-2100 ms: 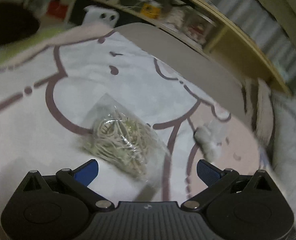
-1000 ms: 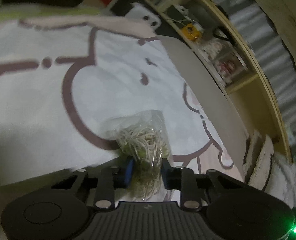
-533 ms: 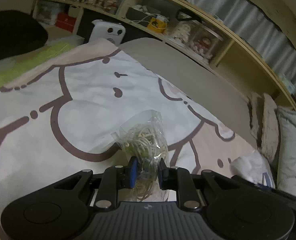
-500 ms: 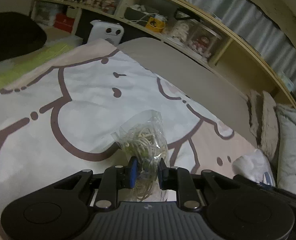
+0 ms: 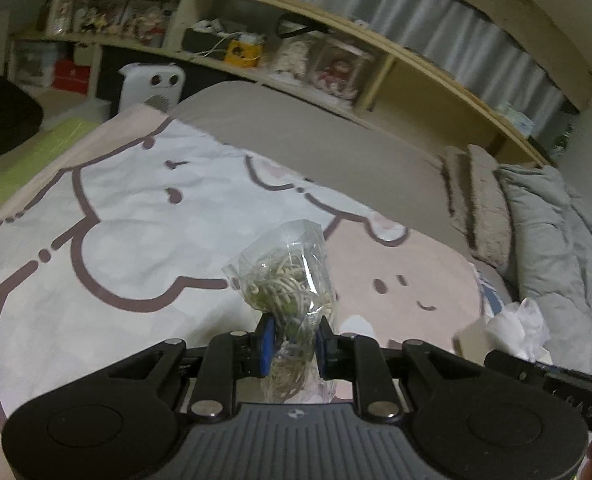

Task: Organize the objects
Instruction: 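Grasp the clear bag of rubber bands with the left tool while the right tool grasps the white tissue bundle, then lift the rubber band bag and tissue bundle and carry both over the tray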

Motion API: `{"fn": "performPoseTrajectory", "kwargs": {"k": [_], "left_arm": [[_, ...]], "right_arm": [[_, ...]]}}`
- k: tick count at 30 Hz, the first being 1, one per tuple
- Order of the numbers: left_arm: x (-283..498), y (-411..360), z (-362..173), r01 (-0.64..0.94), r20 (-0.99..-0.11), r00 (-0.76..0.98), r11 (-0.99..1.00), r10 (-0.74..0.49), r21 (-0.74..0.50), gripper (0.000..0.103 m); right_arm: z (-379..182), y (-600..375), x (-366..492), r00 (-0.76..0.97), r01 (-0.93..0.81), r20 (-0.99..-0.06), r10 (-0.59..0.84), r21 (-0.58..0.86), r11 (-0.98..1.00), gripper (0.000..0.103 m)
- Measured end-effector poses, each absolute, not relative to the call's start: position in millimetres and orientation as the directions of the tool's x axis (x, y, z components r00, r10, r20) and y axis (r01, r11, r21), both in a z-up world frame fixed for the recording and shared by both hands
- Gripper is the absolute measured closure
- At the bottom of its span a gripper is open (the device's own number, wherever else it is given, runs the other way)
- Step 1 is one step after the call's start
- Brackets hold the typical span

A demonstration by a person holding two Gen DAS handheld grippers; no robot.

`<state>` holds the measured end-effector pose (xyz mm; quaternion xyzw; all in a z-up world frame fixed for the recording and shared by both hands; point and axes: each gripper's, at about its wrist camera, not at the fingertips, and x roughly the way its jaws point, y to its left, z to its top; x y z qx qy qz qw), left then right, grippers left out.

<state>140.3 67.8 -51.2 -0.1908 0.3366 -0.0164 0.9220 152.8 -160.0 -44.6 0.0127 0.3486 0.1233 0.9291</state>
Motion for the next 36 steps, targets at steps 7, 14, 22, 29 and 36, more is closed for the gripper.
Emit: {"fn": "performPoseTrajectory", "kwargs": {"k": [7,14,22,29,36], "left_arm": [[126.9,49.0,-36.6,-0.016,-0.584,0.783,0.931,-0.215,-0.364,0.082],[117.6,20.2,-25.1,0.079,-0.563,0.784,0.942,-0.261,-0.326,0.082],[113.5,-12.4,-9.5,0.181,-0.539,0.781,0.94,-0.316,-0.289,0.082],[125.9,-49.9,12.3,0.248,-0.502,0.78,0.921,-0.373,-0.3,0.082],[144.8,-104.9,36.0,0.337,-0.467,0.761,0.889,-0.451,-0.309,0.082]], "right_arm": [[-40.2,-181.9,130.4,0.735,-0.196,-0.64,0.224,0.115,0.974,0.073],[-38.2,-206.9,111.3,0.757,-0.161,-0.615,0.22,0.15,0.975,0.073],[-38.8,-248.8,106.5,0.777,-0.098,-0.591,0.218,0.229,0.969,0.073],[-39.7,-301.1,107.1,0.795,-0.002,-0.577,0.184,0.301,0.954,0.073],[-47.9,-340.9,110.8,0.798,0.065,-0.575,0.182,0.382,0.922,0.073]]}}
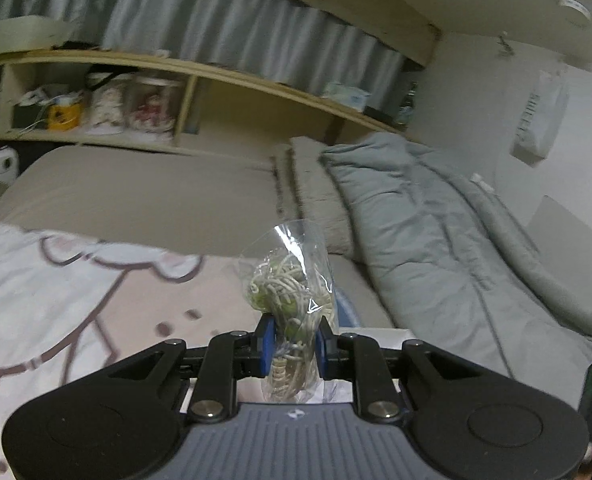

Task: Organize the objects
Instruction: 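Lift the rubber band bag and tissue bundle and carry both over the tray, then open the left tool to drop the rubber band bag while the right tool releases the tissue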

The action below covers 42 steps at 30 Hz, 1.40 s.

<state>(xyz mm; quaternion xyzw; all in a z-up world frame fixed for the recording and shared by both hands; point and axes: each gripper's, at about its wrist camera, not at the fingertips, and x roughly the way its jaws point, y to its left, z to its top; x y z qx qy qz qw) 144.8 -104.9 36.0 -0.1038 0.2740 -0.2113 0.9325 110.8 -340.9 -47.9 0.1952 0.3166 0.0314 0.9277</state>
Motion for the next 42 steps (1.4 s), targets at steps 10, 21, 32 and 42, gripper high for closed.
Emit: {"fn": "performPoseTrajectory", "kwargs": {"k": [10,21,32,42], "left_arm": [[171.3,-165.6,53.3,0.425,-0.447,0.728,0.854,-0.52,-0.302,0.082],[217.5,-236.5,42.3,0.525,-0.492,0.579,0.759,-0.65,-0.385,0.082],[278.3,-294.6,-27.5,0.465,-0.607,0.308,0.673,-0.732,-0.575,0.081],[286.1,-289.0,-33.6,0.44,-0.635,0.282,0.685,-0.719,-0.581,0.051]], "right_arm": [[-75.0,-361.9,135.8,0.799,0.059,-0.544,0.257,0.496,0.867,0.073],[-116.3,-346.3,175.0,0.795,0.067,-0.518,0.315,0.591,0.804,0.072],[-155.8,-376.7,169.5,0.837,0.251,-0.457,0.301,0.81,0.531,0.024],[-149.3,-397.7,156.5,0.849,0.3,-0.47,0.242,0.805,0.512,0.025]]}}
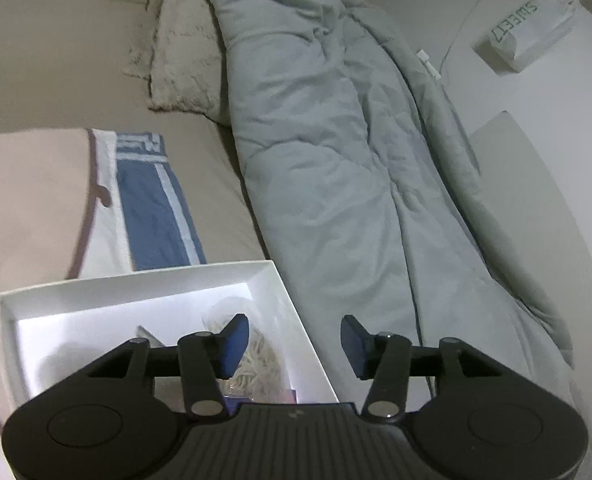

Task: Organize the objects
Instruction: 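Open the left tool to drop the rubber band bag while the right tool releases the tissue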

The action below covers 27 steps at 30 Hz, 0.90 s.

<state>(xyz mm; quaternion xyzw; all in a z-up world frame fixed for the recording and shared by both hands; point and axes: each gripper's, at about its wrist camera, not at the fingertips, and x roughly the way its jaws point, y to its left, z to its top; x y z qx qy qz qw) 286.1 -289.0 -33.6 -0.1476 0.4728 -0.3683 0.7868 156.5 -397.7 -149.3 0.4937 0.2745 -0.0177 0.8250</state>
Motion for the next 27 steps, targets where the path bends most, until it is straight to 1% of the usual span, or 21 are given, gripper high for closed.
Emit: {"fn": "performPoseTrajectory", "kwargs": {"k": [2,4,11,14,15,16,18,21,24,26,27], "left_arm": [[282.0,-279.8,-25.1,0.456,-0.637,0.306,0.697,-0.707,-0.554,0.047],[277.1,-269.3,-17.2,0.466,-0.647,0.341,0.721,-0.682,-0.513,0.046],[258.8,-225.5,-4.7,0.466,-0.664,0.457,0.795,-0.592,-0.388,0.045],[254.0,-211.3,-8.0,0.452,-0.674,0.487,0.821,-0.556,-0.35,0.046],[253.1,-209.1,-11.6,0.448,-0.684,0.485,0.826,-0.545,-0.341,0.046],[253.1,-207.9,-16.1,0.446,-0.699,0.475,0.831,-0.534,-0.332,0.047],[253.7,-208.8,-26.5,0.448,-0.727,0.45,0.835,-0.519,-0.319,0.047],[254.2,-217.2,-42.5,0.468,-0.763,0.404,0.831,-0.504,-0.301,0.052],[258.5,-229.6,-58.7,0.497,-0.805,0.348,0.822,-0.481,-0.277,0.056],[260.5,-235.1,-70.3,0.506,-0.826,0.324,0.822,-0.461,-0.261,0.063],[260.3,-235.9,-76.9,0.506,-0.834,0.315,0.824,-0.452,-0.256,0.064]], "right_arm": [[-145.6,-399.9,156.8,0.852,0.283,-0.455,0.259,0.817,0.502,0.026],[-139.7,-403.3,155.1,0.856,0.276,-0.45,0.254,0.814,0.511,0.026],[-120.8,-411.8,145.7,0.871,0.265,-0.452,0.194,0.763,0.589,0.029],[-119.3,-424.5,139.0,0.87,0.293,-0.466,0.162,0.752,0.591,0.032],[-117.9,-429.2,138.9,0.869,0.307,-0.473,0.142,0.743,0.595,0.036],[-116.9,-434.9,139.3,0.867,0.325,-0.484,0.118,0.729,0.603,0.04],[-116.5,-447.7,142.2,0.85,0.379,-0.523,0.063,0.69,0.617,0.043],[-122.0,-466.8,146.8,0.803,0.463,-0.596,0.02,0.644,0.61,0.046],[-134.1,-477.5,157.5,0.76,0.506,-0.649,0.027,0.618,0.602,0.049],[-143.4,-479.8,166.2,0.734,0.521,-0.678,0.043,0.603,0.604,0.049],[-147.2,-479.4,169.4,0.725,0.524,-0.687,0.044,0.592,0.612,0.049]]}}
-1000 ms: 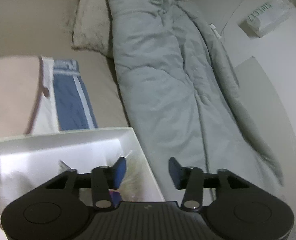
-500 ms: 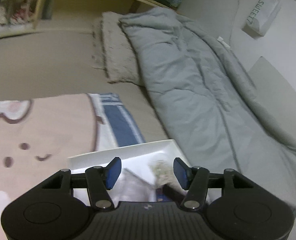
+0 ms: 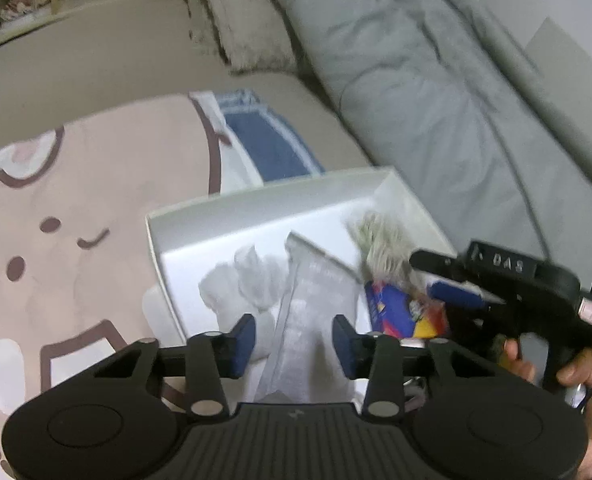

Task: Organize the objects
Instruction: 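Open the left tool to drop the rubber band bag while the right tool releases the tissue, then withdraw both tools up and back from the filled tray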

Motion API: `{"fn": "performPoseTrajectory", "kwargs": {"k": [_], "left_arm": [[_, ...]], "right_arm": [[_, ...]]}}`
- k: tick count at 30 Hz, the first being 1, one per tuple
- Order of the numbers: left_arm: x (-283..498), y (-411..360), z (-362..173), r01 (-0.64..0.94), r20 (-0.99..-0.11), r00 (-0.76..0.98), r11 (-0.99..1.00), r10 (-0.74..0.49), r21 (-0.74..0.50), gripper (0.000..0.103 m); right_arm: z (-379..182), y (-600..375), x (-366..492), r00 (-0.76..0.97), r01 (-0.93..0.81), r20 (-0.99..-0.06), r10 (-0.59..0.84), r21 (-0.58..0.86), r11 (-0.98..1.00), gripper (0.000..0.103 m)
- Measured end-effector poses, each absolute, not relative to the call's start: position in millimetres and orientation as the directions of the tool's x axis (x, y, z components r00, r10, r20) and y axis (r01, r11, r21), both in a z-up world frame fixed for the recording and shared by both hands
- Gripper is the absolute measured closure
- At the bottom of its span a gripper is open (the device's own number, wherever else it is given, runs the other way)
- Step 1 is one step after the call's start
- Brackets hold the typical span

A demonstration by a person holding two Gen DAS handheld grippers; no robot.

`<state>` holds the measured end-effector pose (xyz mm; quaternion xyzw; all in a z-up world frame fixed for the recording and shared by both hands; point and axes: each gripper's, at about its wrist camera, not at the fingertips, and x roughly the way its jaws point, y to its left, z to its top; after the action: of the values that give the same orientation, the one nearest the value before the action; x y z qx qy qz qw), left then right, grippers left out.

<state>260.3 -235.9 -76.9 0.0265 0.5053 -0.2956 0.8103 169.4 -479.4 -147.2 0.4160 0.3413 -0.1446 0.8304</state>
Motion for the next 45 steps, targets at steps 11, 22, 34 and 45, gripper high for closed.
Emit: {"fn": "performPoseTrajectory", "kwargs": {"k": [11,22,34,45], "left_arm": [[269.8,-243.1,-98.3,0.517,-0.862,0.355,0.844,-0.361,-0.14,0.065],[256.9,-240.1,-73.1,0.523,-0.837,0.378,0.837,-0.396,-0.16,0.063],[218.4,-240.1,-35.9,0.52,-0.801,0.424,0.838,-0.423,-0.167,0.063],[167.4,-216.0,4.7,0.494,-0.759,0.508,0.86,-0.407,-0.13,0.043]], "right_arm": [[-169.9,-484.7,193.3,0.75,0.48,-0.66,0.055,0.598,0.642,0.061],[-158.4,-473.2,189.1,0.764,0.451,-0.643,0.054,0.592,0.668,0.059],[-79.7,-450.1,149.8,0.791,0.319,-0.609,0.055,0.488,0.812,0.059],[-29.7,-417.5,95.4,0.792,0.231,-0.607,0.061,0.391,0.891,0.043]]}}
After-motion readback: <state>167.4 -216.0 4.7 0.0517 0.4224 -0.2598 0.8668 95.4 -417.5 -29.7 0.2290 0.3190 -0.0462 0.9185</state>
